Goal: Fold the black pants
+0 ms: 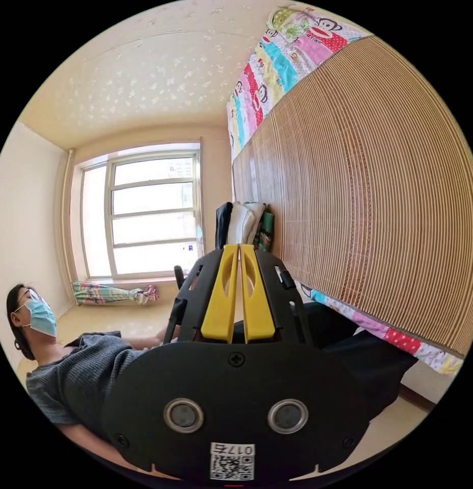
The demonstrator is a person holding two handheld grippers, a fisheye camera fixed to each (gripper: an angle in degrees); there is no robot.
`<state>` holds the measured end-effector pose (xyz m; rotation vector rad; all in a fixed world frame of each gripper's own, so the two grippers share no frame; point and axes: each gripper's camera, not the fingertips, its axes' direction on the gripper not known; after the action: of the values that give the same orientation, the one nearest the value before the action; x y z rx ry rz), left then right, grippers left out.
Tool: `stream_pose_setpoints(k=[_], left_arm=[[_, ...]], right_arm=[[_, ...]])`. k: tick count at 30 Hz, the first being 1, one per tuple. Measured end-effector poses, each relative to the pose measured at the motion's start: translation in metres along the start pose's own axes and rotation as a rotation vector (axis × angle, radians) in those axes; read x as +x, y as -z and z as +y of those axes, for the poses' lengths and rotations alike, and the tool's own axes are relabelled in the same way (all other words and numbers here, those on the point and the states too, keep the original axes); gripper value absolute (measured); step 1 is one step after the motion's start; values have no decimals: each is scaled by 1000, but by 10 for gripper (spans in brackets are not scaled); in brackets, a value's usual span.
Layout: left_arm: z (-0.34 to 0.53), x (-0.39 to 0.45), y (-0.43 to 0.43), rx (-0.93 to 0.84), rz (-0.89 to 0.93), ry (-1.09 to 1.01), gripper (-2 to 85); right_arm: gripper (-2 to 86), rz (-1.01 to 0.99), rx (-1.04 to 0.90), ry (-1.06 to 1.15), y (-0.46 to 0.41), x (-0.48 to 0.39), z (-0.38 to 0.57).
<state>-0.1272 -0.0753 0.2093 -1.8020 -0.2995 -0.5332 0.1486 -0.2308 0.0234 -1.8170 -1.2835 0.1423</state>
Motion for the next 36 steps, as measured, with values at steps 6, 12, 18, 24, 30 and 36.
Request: stream_pose_setpoints(k=[6, 12, 18, 24, 30, 36], left_arm=[[-92, -52, -13, -90, -391, -181, 133], [-98, -68, -89, -337, -619, -328, 148], [-87, -89, -78, -351, -582, -277, 90], [-83, -182, 45, -70, 105, -19, 37], [-76, -153, 179, 227, 532, -223, 30], [-22, -37, 291, 379, 656, -593, 17]], right_arm=[[5, 21, 74, -43, -12, -14, 7], [3, 84, 211, -110, 12, -21, 22], [4, 76, 284, -147, 18, -18, 11], [5, 29, 224, -99, -3, -19, -23], [8, -39, 155, -31, -5, -24, -50], [29, -195, 38, 70, -4, -35, -75]])
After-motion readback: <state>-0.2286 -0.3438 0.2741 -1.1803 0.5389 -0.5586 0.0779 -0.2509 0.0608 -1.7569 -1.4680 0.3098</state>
